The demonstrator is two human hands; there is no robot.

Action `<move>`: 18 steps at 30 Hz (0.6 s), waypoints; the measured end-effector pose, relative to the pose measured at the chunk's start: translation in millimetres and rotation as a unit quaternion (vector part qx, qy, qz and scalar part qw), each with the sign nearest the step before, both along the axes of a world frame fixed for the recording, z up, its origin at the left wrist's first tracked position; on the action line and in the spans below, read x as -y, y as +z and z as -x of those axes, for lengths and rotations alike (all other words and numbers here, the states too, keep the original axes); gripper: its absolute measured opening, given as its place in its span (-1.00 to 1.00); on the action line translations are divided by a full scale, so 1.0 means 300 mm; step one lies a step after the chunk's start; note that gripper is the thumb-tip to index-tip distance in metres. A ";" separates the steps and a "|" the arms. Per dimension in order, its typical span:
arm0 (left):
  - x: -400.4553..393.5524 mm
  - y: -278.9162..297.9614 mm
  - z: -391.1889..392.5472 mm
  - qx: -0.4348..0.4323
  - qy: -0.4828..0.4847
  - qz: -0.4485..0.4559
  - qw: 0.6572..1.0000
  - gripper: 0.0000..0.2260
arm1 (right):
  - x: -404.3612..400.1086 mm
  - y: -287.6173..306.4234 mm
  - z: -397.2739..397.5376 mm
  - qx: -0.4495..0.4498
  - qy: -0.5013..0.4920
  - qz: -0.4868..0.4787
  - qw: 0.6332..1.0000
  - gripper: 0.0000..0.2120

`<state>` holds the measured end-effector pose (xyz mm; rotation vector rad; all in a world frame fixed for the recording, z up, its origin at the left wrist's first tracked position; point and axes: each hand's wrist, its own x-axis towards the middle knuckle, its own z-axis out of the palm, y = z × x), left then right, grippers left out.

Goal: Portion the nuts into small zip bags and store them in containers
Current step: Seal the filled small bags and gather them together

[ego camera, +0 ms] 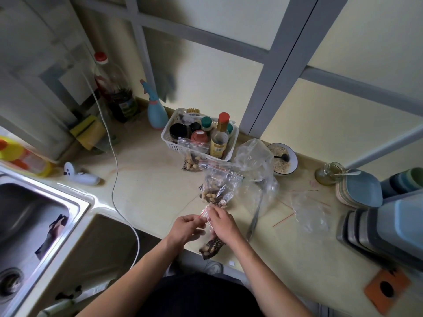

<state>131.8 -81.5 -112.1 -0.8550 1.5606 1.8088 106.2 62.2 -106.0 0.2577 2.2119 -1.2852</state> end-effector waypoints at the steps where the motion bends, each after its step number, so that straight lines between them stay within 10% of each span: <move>1: 0.003 -0.005 0.005 -0.001 0.007 0.001 1.000 -0.88 | 0.004 -0.001 0.001 0.005 -0.015 0.017 1.000 -0.77; 18: 0.006 -0.016 0.037 -0.089 0.003 0.079 0.993 -0.87 | 0.010 -0.038 0.030 -0.057 -0.004 0.053 0.997 -0.87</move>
